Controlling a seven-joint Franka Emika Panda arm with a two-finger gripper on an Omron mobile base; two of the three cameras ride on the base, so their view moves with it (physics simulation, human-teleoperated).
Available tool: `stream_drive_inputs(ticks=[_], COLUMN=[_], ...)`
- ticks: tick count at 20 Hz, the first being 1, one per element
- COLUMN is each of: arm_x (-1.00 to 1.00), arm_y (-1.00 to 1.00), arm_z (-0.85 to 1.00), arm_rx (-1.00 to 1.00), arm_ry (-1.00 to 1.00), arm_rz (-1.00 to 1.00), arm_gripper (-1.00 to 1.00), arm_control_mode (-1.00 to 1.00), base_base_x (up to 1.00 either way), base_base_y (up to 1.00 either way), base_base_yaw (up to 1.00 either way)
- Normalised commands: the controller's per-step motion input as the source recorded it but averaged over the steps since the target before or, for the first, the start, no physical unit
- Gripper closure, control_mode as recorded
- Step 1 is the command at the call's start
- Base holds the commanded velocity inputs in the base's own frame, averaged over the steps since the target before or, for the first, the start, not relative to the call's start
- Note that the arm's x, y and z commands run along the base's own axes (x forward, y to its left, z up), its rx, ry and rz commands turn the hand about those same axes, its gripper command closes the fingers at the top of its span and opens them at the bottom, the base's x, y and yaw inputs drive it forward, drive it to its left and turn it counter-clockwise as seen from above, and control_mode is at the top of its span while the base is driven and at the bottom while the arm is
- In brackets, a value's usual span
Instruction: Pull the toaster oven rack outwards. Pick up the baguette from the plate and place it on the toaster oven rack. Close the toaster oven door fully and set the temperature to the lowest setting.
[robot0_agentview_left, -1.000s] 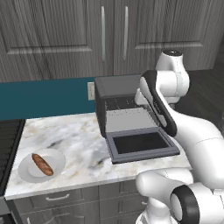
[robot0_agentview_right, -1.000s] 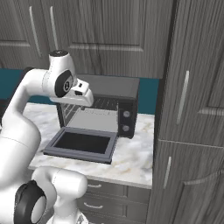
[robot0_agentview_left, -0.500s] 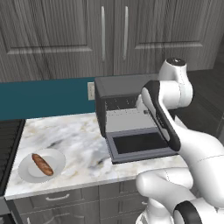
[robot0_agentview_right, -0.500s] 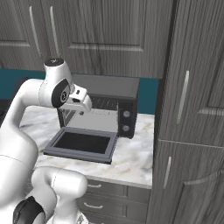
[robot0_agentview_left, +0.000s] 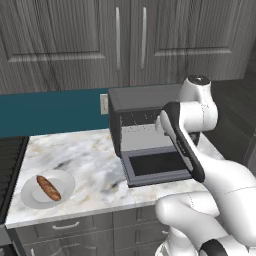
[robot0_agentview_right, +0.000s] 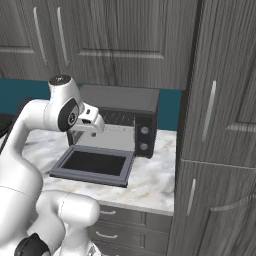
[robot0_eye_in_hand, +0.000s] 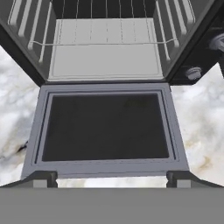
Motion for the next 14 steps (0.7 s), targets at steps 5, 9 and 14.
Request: stream_drive_inputs(ticks=[5, 9, 14], arm_x=[0.0, 0.0, 0.0], arm_y=[0.0, 0.0, 0.0], arm_z=[-0.25, -0.08, -0.03], arm_rx=[-0.05, -0.01, 0.0], arm_ry=[-0.12, -0.12, -0.14], arm_rz=[0.0, 0.0, 0.0], arm_gripper=[-1.0, -1.0, -1.0], arm_control_mode=[-1.0, -1.0, -1.0], base_base_x=[0.0, 0.0, 0.0], base_base_y=[0.0, 0.0, 0.0], base_base_yaw=[0.0, 0.0, 0.0])
